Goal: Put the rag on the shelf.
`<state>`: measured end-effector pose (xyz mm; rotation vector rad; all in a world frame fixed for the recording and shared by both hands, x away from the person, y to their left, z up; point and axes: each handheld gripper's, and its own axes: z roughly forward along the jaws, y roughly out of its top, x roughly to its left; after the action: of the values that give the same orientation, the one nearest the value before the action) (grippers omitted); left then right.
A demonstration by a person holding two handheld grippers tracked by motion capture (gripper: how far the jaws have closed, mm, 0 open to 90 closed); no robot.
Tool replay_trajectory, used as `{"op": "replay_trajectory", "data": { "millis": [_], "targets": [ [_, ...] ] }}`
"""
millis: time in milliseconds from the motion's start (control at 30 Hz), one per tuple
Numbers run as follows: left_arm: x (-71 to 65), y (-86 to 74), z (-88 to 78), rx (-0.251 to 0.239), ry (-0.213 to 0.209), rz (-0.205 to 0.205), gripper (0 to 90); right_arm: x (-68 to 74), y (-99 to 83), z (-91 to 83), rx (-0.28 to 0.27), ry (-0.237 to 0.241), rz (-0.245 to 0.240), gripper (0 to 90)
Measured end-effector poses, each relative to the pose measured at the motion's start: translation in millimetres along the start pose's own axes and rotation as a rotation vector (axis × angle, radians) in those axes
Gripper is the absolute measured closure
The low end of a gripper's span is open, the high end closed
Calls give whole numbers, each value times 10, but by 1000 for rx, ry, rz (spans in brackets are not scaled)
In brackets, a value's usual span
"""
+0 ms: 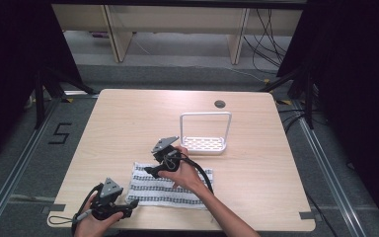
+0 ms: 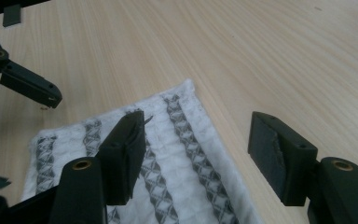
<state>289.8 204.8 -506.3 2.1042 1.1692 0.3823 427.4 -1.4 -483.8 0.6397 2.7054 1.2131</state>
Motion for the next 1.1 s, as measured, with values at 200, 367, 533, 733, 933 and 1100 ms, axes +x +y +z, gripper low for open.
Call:
{"op": "replay_trajectory", "data": {
  "millis": [200,367,533,733,933,1100],
  "targets": [
    [-19,4,39,-7,15,-6,280,2,64,191,14,7,-2,399],
    [-5,9,41,1,9,-10,292,48,143,366,41,21,12,411],
    [-31,29,101,0,4,-4,312,22,169,533,49,19,-9,425],
    [-37,26,125,30,4,34,334,-14,160,628,78,10,-15,447],
    [-31,20,135,28,35,30,328,34,180,631,90,15,-40,476],
    [-39,28,121,33,23,52,396,60,184,636,93,12,-71,560]
  ]
}}
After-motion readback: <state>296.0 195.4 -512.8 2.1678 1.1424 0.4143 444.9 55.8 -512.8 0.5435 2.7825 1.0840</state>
